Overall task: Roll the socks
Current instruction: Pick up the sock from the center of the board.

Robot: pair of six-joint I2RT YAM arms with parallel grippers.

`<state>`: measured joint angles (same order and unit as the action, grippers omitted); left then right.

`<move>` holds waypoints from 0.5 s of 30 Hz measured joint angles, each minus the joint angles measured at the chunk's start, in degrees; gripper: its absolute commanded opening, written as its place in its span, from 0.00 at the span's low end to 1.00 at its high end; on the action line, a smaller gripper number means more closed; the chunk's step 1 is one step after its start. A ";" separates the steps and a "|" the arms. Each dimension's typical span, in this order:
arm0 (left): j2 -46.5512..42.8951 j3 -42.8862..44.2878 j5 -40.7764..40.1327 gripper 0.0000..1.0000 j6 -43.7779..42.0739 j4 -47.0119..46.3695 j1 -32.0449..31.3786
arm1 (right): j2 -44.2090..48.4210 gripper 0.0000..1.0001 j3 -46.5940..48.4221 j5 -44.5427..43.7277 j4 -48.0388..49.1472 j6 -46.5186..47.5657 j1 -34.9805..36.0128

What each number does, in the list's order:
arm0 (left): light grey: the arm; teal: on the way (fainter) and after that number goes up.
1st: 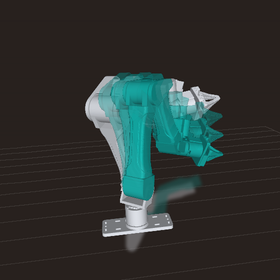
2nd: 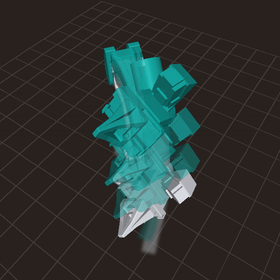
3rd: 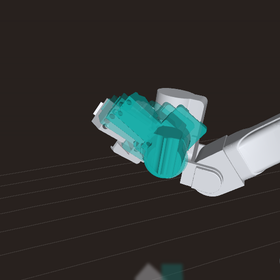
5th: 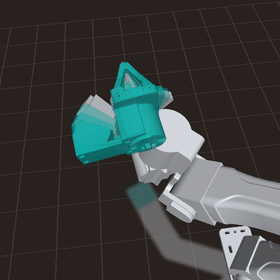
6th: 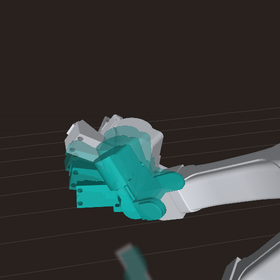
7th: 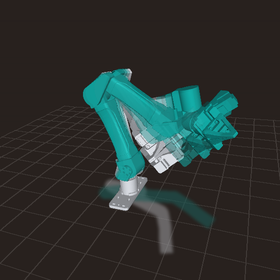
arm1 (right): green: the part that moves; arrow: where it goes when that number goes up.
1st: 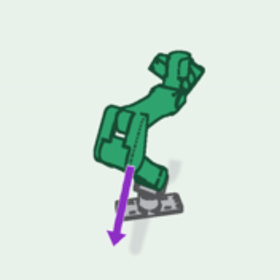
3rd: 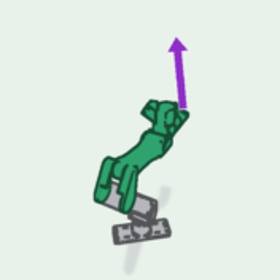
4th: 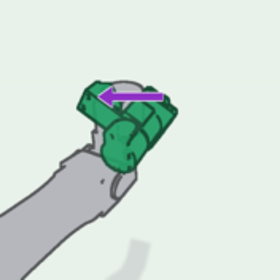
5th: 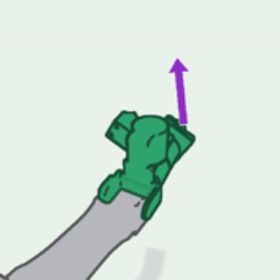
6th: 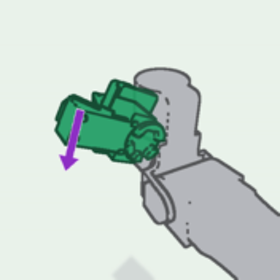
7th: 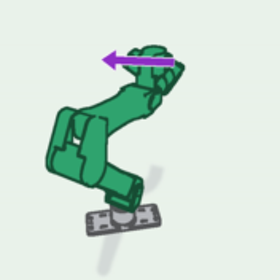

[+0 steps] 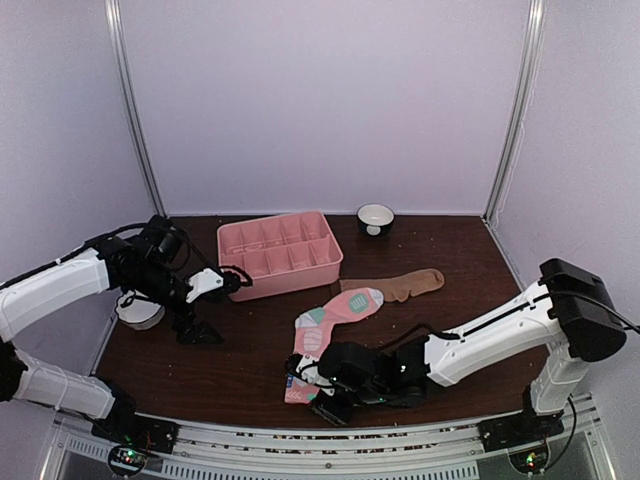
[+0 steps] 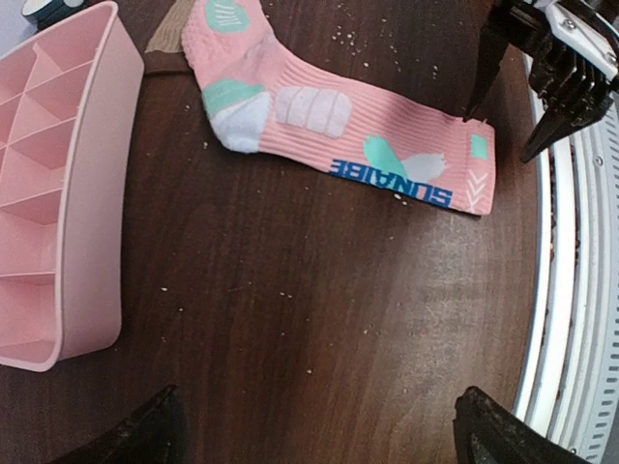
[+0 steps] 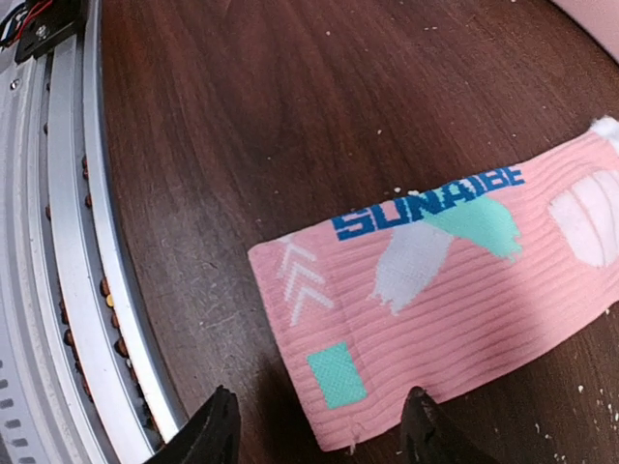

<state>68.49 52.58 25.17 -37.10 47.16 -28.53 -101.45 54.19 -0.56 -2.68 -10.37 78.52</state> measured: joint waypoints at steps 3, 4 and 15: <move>-0.02 -1.64 1.86 0.98 -1.97 0.28 -0.02 | -1.27 0.45 0.09 1.27 0.42 -0.09 0.00; -0.02 -2.56 2.38 0.98 -2.95 0.70 -0.07 | -1.73 0.45 0.09 1.68 0.46 -0.07 0.00; 0.85 -4.11 5.88 0.84 -7.34 1.84 -5.64 | -2.86 0.13 -0.66 3.30 2.73 -2.71 -0.85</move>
<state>69.34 48.47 31.05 -44.45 48.99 -34.17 -104.31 53.54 2.74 0.05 -13.08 77.67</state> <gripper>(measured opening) 0.886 0.209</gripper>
